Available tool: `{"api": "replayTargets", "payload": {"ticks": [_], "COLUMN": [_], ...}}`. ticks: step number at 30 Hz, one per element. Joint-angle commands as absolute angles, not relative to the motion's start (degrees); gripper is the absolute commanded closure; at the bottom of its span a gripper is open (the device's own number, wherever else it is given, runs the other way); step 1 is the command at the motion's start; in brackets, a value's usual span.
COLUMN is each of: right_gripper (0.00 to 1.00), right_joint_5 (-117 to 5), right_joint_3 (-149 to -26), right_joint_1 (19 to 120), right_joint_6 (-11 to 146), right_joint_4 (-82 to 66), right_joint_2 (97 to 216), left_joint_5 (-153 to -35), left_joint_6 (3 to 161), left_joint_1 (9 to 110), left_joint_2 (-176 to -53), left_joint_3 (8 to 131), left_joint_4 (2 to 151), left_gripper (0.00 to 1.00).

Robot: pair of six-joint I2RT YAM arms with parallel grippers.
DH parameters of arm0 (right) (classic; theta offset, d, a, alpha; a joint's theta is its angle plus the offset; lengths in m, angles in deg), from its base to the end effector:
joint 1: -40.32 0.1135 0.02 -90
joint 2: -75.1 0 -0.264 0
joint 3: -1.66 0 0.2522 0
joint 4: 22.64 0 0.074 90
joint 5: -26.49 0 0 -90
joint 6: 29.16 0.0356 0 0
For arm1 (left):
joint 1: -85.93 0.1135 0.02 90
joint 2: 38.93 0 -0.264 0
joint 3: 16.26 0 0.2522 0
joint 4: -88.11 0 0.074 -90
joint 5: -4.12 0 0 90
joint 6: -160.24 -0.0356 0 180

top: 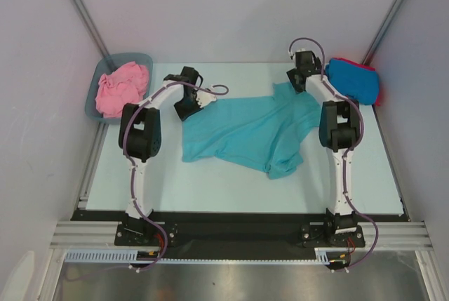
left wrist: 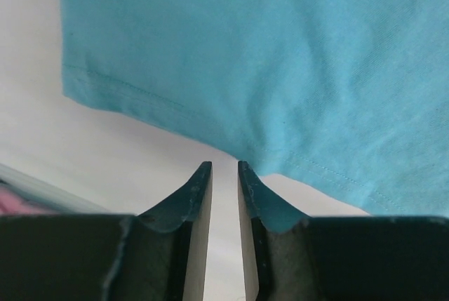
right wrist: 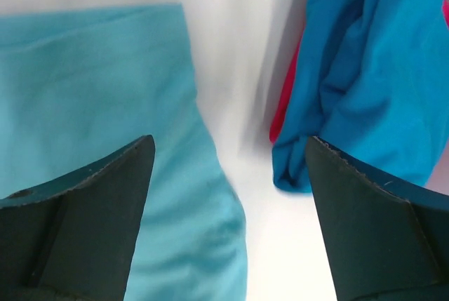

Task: Fold and stack the t-shirts
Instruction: Flatten the tshirt out

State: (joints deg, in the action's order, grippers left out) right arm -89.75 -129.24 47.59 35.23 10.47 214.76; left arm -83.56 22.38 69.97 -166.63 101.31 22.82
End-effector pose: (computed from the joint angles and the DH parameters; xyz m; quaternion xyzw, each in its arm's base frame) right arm 0.5469 0.0539 0.1753 -0.1629 0.8791 -0.2679 0.3590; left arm 0.4401 -0.1244 0.1720 0.5220 0.8432 0.0542 0.1165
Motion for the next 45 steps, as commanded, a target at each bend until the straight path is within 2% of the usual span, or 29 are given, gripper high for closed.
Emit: {"api": "replayTargets", "payload": {"ticks": [1,5,12,15,16,19,22,27,35,37,39,45], "right_gripper": [0.07,0.07,0.12,0.22,0.3,0.4,0.47,0.49,0.53,0.6,0.64,0.65], "right_joint_5": [-83.5,-76.0,-64.1,-61.6,-61.0,-60.9,-60.8,-60.8,-61.7,-61.7,-61.6,-62.1], "right_joint_3": [-128.1,-122.9,-113.5,-109.8,-108.3,-106.2,-106.0,-106.3,-103.4,-103.2,-103.3,-104.1], "right_joint_1": [48.4,48.9,48.8,48.9,49.0,49.1,49.2,49.4,48.7,48.5,48.5,48.3], "right_joint_6": [38.8,39.6,34.1,31.7,31.1,30.7,31.1,31.6,31.7,31.7,32.1,32.1], "right_joint_4": [17.6,24.4,40.7,44.4,45.2,46.4,46.9,47.3,45.1,44.8,44.4,42.7], "right_joint_2": [204.0,196.8,192.9,192.6,192.4,191.2,190.9,191.1,193.0,194.0,194.7,195.9], "left_joint_5": [-82.5,-83.4,-89.7,-93.1,-95.3,-98.4,-99.1,-98.5,-97.2,-96.9,-96.6,-94.5], "left_joint_6": [23.8,24.2,22.3,20.4,20.0,18.0,16.5,14.6,12.8,13.4,13.8,14.7], "left_joint_1": [70.0,70.4,70.5,70.4,70.4,70.3,70.0,69.8,68.6,68.4,68.3,67.4], "left_joint_2": [-160.4,-157.2,-153.5,-153.3,-153.6,-153.3,-152.8,-153.9,-156.4,-157.8,-158.5,-161.0], "left_joint_3": [101.1,99.9,96.3,95.0,94.9,94.6,92.9,91.8,92.2,92.7,93.6,94.3], "left_joint_4": [25.6,26.6,24.0,20.5,19.0,15.1,14.4,13.7,12.8,13.1,13.4,15.2], "left_gripper": [0.73,0.68,0.62,0.62,0.62,0.62,0.62,0.62,0.64,0.66,0.68,0.78]}}
